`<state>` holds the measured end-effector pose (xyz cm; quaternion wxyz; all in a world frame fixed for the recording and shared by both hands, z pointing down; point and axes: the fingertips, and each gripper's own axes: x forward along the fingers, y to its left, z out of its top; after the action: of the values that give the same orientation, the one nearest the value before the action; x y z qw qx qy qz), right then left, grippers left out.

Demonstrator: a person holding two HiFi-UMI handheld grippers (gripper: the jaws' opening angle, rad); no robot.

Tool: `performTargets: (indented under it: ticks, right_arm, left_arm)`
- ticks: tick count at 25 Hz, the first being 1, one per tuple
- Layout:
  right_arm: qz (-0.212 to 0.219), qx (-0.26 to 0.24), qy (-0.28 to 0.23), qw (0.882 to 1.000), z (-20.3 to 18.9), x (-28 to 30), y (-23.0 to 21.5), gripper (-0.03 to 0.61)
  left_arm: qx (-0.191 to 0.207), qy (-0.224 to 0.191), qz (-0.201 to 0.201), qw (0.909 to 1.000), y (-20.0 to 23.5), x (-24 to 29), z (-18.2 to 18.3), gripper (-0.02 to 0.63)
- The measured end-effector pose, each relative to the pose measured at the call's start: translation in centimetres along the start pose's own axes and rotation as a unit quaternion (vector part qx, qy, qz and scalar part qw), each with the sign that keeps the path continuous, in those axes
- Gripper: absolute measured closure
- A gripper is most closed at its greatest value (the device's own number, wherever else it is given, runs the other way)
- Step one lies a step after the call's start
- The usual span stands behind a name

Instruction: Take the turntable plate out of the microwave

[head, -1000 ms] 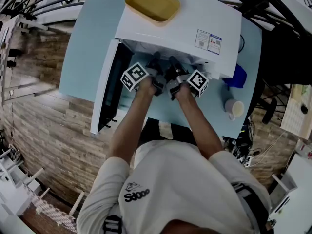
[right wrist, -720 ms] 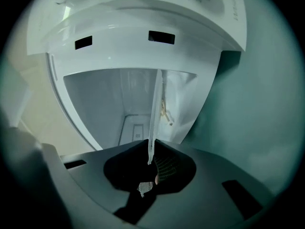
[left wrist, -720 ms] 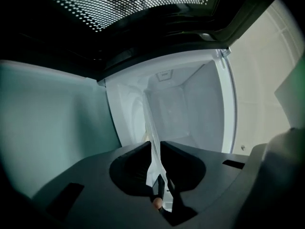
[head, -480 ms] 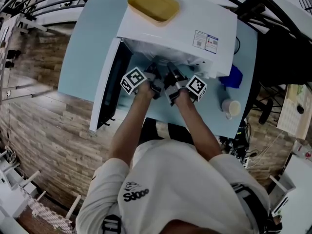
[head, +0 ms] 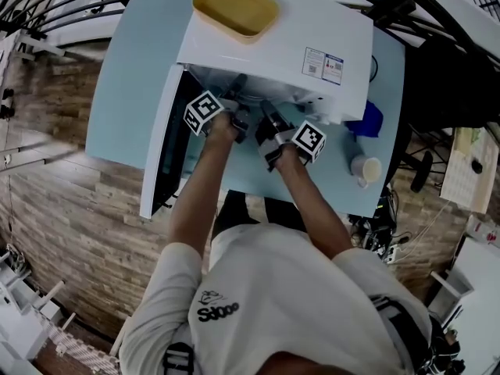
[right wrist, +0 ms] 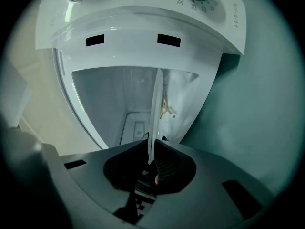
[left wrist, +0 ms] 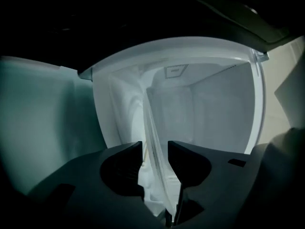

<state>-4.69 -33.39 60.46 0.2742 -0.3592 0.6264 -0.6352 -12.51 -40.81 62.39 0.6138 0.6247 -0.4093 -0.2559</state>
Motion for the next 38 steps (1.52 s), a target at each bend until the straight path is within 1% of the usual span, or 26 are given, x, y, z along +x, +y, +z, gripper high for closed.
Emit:
performTargets:
  ticks: [1, 2, 3, 6, 10, 12, 15, 17, 22, 26, 28, 29, 32, 35, 38]
  right_arm:
    - [0.000, -0.005, 0.004, 1.000, -0.1, 0.0, -0.1, 0.548]
    - [-0.001, -0.008, 0.008, 1.000, -0.3, 0.0, -0.3, 0.547]
    - [-0.003, -0.009, 0.011, 1.000, -0.6, -0.1, -0.5, 0.548]
    - [-0.007, -0.006, 0.014, 1.000, -1.3, -0.5, -0.9, 0.549]
    - [-0.004, -0.005, 0.025, 1.000, -2.0, -1.0, -0.8, 0.548]
    - [-0.005, -0.004, 0.026, 1.000, -2.1, -1.3, -0.9, 0.548]
    - [-0.006, -0.008, 0.030, 0.999, -2.4, -1.5, -1.1, 0.548]
    - [-0.009, -0.012, 0.036, 0.999, -2.8, -1.8, -1.3, 0.548]
    - [-0.011, -0.017, 0.045, 0.999, -4.5, -3.1, -1.6, 0.548]
    - [-0.005, -0.056, 0.050, 0.997, -5.8, -3.8, -1.4, 0.546]
    - [-0.007, -0.079, 0.042, 0.996, -5.9, -4.0, -1.4, 0.537]
    - [-0.012, -0.083, 0.032, 0.996, -5.8, -4.1, -1.6, 0.522]
    - [-0.019, -0.080, -0.007, 0.997, -4.8, -4.6, -2.1, 0.469]
    - [-0.020, -0.078, -0.033, 0.996, -3.8, -5.4, -2.1, 0.471]
    - [-0.020, -0.071, -0.046, 0.996, -2.9, -6.4, -2.1, 0.471]
  left_arm:
    - [-0.004, 0.003, 0.002, 1.0000, 0.1, 0.4, 0.0, 0.452]
    - [-0.010, 0.003, 0.004, 0.9999, 0.1, 0.6, 0.1, 0.475]
    - [-0.019, 0.001, 0.005, 0.9998, 0.2, 0.8, 0.1, 0.514]
    - [-0.040, -0.010, 0.001, 0.9991, 0.6, 0.9, 0.0, 0.541]
    - [-0.051, -0.015, -0.025, 0.9983, 0.3, 0.8, 0.0, 0.541]
    - [-0.054, -0.013, -0.029, 0.9980, 0.3, 0.8, -0.1, 0.541]
    - [-0.065, -0.010, -0.027, 0.9975, 0.8, 0.6, -0.5, 0.544]
    - [-0.074, -0.008, -0.024, 0.9970, 1.3, 0.2, -0.8, 0.568]
    - [-0.090, -0.009, -0.027, 0.9956, 1.8, -1.7, -1.6, 0.574]
    - [-0.084, -0.008, -0.023, 0.9962, 1.9, -3.2, -1.9, 0.574]
    - [-0.086, -0.008, -0.025, 0.9960, 2.0, -3.8, -2.0, 0.574]
    - [-0.086, -0.007, -0.025, 0.9959, 2.1, -4.1, -2.1, 0.575]
    - [-0.088, 0.005, -0.023, 0.9958, 2.4, -5.4, -2.7, 0.575]
    - [-0.086, 0.016, -0.028, 0.9958, 2.3, -6.9, -3.6, 0.575]
    - [-0.070, 0.024, -0.042, 0.9964, 1.6, -8.3, -4.7, 0.575]
